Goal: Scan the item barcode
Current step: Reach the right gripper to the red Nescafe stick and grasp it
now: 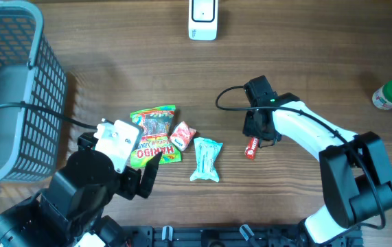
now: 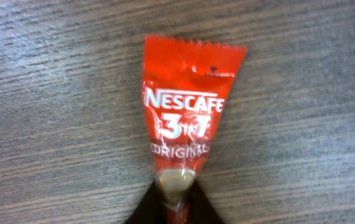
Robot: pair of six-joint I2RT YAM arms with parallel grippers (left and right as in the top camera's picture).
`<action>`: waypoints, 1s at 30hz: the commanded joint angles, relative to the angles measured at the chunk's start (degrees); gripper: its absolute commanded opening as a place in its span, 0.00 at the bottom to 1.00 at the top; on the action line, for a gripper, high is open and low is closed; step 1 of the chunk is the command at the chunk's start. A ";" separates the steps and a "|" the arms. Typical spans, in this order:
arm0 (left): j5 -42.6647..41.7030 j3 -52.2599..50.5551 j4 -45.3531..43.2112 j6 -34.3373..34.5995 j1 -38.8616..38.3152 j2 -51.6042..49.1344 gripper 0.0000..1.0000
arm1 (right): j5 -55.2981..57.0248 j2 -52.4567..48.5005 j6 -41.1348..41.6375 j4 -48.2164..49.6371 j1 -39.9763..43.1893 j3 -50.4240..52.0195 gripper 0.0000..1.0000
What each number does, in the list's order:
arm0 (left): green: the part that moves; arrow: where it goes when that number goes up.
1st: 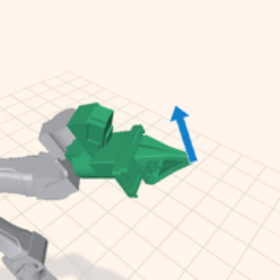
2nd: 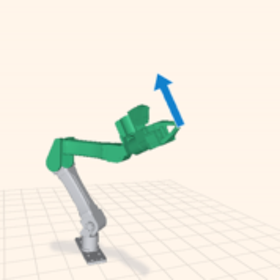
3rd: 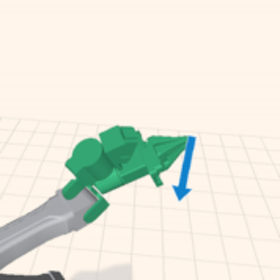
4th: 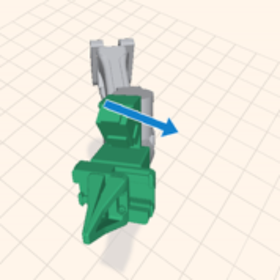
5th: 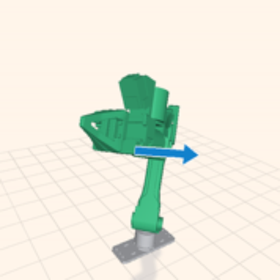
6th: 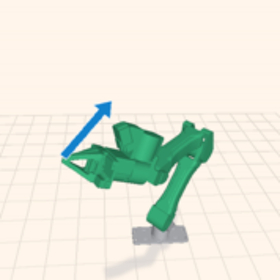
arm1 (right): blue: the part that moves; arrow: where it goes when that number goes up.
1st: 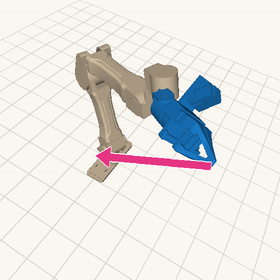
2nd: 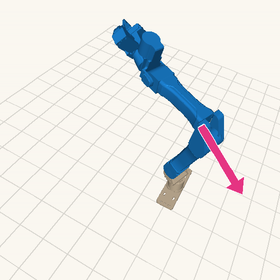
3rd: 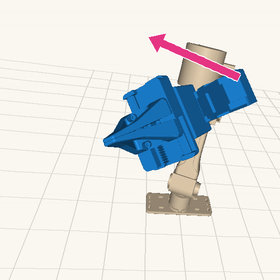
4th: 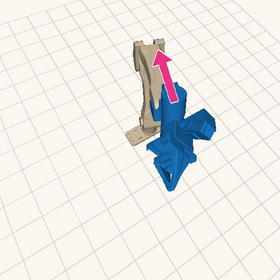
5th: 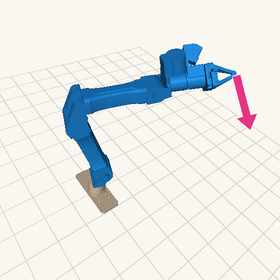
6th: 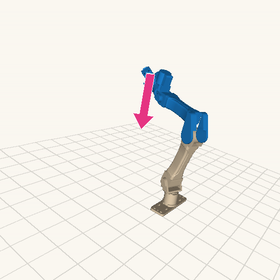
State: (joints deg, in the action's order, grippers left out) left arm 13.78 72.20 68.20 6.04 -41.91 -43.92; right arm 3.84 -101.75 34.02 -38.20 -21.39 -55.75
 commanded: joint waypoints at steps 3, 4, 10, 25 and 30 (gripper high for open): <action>-0.28 -0.09 0.04 -1.14 0.20 0.13 1.00 | -20.65 -3.56 0.46 -1.66 -0.09 0.28 0.04; -0.28 -0.09 0.04 -1.14 0.20 0.13 1.00 | -25.90 -3.45 0.48 -2.97 0.07 -1.25 0.04; -0.28 -0.09 0.04 -1.14 0.20 0.13 1.00 | -58.53 -3.39 -2.23 -11.06 0.72 -7.76 0.04; -0.28 -0.09 0.04 -1.14 0.20 0.13 1.00 | -96.85 -3.56 -9.22 28.74 1.14 -7.72 0.04; -0.28 -0.09 0.04 -1.14 0.20 0.13 1.00 | -96.87 -3.56 -4.09 41.24 1.09 -7.72 0.04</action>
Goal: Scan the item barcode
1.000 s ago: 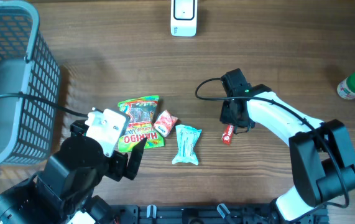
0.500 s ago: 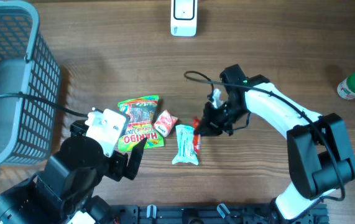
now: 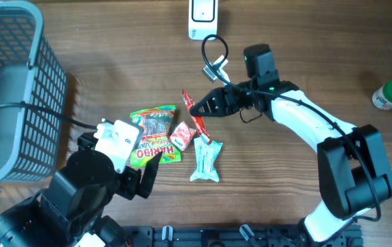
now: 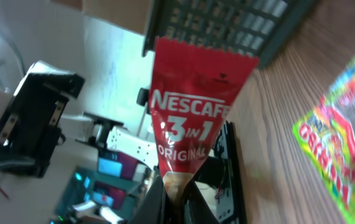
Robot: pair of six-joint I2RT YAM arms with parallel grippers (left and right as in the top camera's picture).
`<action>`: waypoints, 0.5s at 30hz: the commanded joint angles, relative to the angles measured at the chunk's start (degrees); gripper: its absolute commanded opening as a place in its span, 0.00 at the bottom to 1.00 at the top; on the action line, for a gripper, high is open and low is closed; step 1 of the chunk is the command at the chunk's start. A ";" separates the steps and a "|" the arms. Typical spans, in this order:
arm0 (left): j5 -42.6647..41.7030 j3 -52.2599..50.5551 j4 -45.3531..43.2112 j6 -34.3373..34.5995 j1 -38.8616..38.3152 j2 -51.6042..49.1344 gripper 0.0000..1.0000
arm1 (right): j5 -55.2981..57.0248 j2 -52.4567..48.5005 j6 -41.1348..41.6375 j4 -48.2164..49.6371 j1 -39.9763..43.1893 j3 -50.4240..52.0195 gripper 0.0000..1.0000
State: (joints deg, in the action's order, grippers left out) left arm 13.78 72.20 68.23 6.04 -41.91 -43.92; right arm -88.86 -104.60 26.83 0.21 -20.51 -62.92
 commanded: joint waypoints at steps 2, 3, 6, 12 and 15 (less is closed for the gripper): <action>-0.28 -0.09 0.02 -1.14 0.20 0.13 1.00 | -4.17 -0.72 4.17 3.63 0.24 -0.55 0.04; -0.28 -0.09 0.02 -1.14 0.20 0.13 1.00 | -4.17 -0.72 4.39 3.61 0.24 -0.55 0.04; -0.28 -0.09 0.02 -1.14 0.20 0.13 1.00 | -4.15 -0.72 4.76 3.61 0.24 -0.48 0.04; -0.28 -0.09 0.02 -1.11 0.20 0.13 1.00 | 6.16 -0.94 -10.51 0.85 0.13 2.64 0.04; -0.28 -0.09 0.02 -1.14 0.20 0.13 1.00 | 24.85 -0.94 -11.89 -5.27 0.20 4.83 0.11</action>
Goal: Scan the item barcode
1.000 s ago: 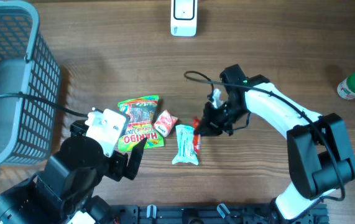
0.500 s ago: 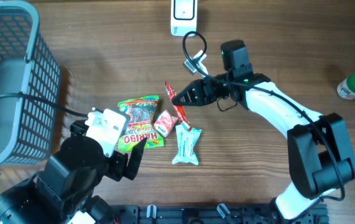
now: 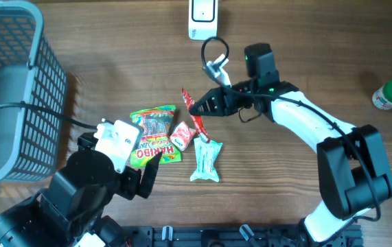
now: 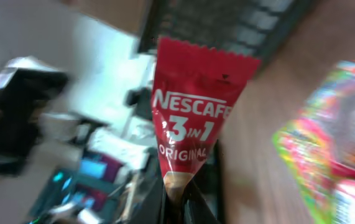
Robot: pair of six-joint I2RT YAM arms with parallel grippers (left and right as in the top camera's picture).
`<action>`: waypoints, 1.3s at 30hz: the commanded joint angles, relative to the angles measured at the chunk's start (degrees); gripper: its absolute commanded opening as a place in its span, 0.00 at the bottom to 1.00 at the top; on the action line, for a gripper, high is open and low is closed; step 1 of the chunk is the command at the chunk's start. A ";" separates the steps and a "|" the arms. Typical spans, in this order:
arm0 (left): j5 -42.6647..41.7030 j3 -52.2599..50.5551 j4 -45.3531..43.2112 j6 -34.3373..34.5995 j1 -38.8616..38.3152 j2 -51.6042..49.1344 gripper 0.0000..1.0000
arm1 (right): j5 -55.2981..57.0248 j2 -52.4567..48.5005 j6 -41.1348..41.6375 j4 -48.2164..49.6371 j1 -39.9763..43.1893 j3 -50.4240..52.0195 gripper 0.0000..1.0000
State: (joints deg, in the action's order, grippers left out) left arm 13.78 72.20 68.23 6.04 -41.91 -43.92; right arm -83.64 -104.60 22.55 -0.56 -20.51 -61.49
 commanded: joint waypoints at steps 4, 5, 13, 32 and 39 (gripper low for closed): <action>-0.28 -0.09 0.02 -1.14 0.20 0.13 1.00 | 42.64 -0.94 -7.63 -14.84 0.57 3.61 0.04; -0.28 -0.09 0.02 -1.14 0.20 0.13 1.00 | 45.40 -0.94 -7.58 -15.80 0.92 3.61 0.04; -0.28 -0.09 0.02 -1.14 0.20 0.13 1.00 | 72.24 -0.94 -1.03 -21.75 3.23 3.61 0.63; -0.28 -0.09 0.02 -1.14 0.20 0.13 1.00 | 64.22 4.09 -2.21 -36.13 2.97 -6.97 0.99; -0.28 -0.09 0.02 -1.14 0.20 0.13 1.00 | 70.38 -1.33 3.26 -37.33 1.68 -4.90 0.64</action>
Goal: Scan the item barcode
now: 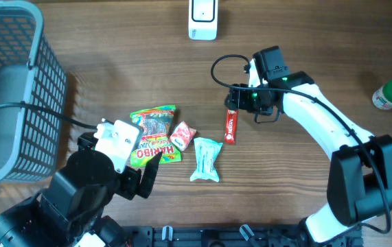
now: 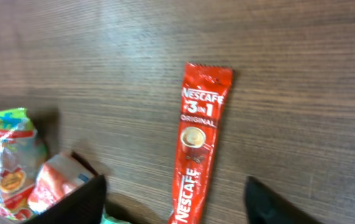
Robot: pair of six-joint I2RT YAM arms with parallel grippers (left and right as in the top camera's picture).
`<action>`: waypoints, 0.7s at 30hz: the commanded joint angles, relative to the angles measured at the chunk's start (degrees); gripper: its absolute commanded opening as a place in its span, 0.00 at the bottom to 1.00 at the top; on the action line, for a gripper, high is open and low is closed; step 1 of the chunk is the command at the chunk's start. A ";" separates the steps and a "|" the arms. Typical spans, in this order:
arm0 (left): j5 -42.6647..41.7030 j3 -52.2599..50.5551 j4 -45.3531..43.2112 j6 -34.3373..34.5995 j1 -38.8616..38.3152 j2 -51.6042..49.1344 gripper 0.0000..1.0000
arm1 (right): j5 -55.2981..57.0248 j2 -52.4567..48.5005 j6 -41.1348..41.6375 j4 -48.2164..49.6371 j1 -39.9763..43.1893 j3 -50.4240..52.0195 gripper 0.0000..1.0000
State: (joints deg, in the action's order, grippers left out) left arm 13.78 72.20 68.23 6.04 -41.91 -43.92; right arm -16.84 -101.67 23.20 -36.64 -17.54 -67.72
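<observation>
The red Nescafe 3-in-1 stick (image 1: 231,127) (image 2: 197,149) lies flat on the wooden table, printed side up, with no barcode showing. My right gripper (image 1: 242,104) (image 2: 174,208) hovers just above its near end, open, with one dark finger on either side and nothing held. The white scanner (image 1: 202,18) stands at the table's far edge. My left gripper (image 1: 145,175) rests low at the front left, beside the snack bags. Whether it is open or shut does not show.
A green Haribo bag (image 1: 153,134), a small red-and-white packet (image 1: 182,135) (image 2: 56,183) and a teal packet (image 1: 206,158) lie left of the stick. A grey mesh basket (image 1: 17,89) fills the far left. A green-capped bottle (image 1: 391,94) stands at the right edge.
The right gripper was shut on the Nescafe stick, holding it in the air by the Haribo bag. Now the stick lies on the table and the gripper is open above it.
The right gripper was shut on the stick's end while it lay on the table further right. Then it held the stick raised and pointing left, over the snack packets, at two moments. Now the stick rests nearer the packets, released.
</observation>
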 commanded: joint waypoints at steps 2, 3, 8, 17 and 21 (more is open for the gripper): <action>-0.28 -0.09 0.02 -1.14 0.20 0.13 1.00 | 9.29 -5.46 3.82 -2.64 -2.82 1.31 0.69; -0.28 -0.09 0.02 -1.14 0.20 0.13 1.00 | 12.17 -5.49 4.04 -3.13 -3.87 1.31 0.78; -0.28 -0.09 0.02 -1.14 0.20 0.13 1.00 | 25.07 -5.35 9.75 -7.41 -11.52 -1.40 0.94; -0.28 -0.09 0.02 -1.14 0.20 0.13 1.00 | 38.03 -8.04 11.28 -6.38 -18.78 -1.27 0.70; -0.28 -0.09 0.02 -1.14 0.20 0.13 1.00 | 38.69 -11.17 9.79 -2.95 -18.80 -1.29 0.64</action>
State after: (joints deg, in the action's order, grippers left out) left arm 13.78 72.20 68.23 6.04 -41.91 -43.92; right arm 17.32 -109.12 33.43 -41.43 -36.45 -67.83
